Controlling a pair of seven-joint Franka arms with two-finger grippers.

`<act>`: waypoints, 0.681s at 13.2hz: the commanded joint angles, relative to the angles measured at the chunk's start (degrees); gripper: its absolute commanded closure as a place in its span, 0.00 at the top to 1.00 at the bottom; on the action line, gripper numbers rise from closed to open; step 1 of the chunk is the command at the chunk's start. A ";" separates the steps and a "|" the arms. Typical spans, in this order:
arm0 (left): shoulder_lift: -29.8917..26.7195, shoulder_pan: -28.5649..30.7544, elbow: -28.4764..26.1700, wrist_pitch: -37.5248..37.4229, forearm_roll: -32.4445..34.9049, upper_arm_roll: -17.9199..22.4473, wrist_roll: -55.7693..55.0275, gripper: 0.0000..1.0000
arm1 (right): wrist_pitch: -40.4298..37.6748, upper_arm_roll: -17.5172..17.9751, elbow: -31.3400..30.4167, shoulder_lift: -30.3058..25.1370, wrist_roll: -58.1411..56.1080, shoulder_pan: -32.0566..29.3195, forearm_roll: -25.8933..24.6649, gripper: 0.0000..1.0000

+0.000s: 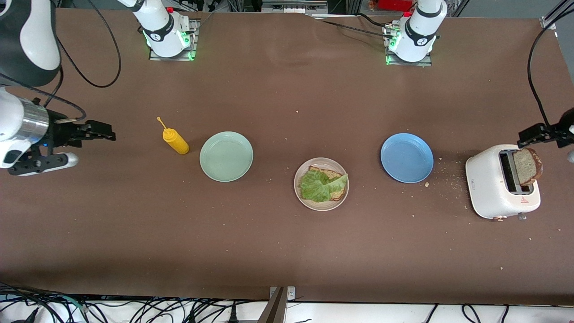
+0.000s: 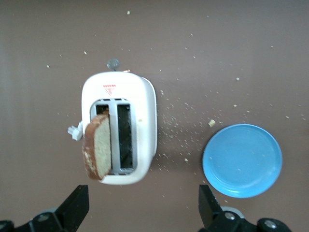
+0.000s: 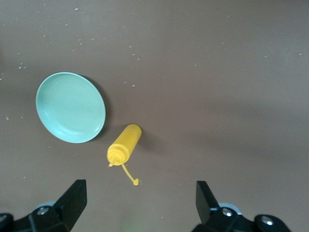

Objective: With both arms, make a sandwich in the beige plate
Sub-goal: 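Withdraw the right gripper while the left gripper moves toward the toaster, then lower the left gripper onto the toaster bread slice and grasp it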

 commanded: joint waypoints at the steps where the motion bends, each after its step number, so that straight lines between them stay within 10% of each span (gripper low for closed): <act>1: 4.67 3.94 1.45 6.32 1.34 -0.59 7.19 1.00 | 5.04 2.91 -9.05 -6.77 -4.57 -2.56 -4.94 1.00; 9: 9.34 9.05 -5.14 13.92 0.64 -0.68 8.19 0.92 | 4.51 6.71 -7.82 -6.51 -2.39 -4.85 -8.21 1.00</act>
